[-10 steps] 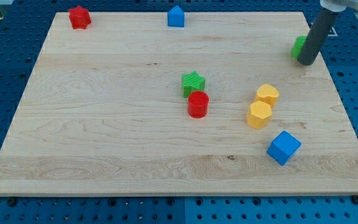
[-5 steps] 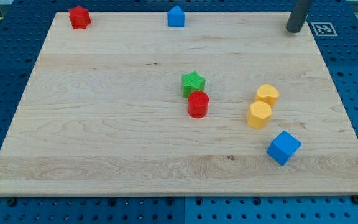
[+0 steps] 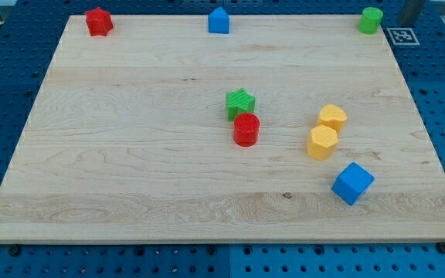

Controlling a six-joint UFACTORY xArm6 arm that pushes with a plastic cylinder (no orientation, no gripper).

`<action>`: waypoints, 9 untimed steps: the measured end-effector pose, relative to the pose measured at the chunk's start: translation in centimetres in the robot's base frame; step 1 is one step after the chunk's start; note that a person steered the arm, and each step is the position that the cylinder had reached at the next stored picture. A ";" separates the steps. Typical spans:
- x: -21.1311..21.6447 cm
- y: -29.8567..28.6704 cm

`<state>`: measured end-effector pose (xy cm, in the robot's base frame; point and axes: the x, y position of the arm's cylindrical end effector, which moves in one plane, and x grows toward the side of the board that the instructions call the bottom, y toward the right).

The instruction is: Place the green circle at the top right corner

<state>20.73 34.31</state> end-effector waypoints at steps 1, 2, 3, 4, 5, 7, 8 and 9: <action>-1.4 -1.3; -1.2 -1.7; -1.0 -1.8; -1.0 -2.4; -1.0 -3.1; -1.0 -4.5; -1.0 -5.4; -1.0 -5.8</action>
<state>19.72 28.49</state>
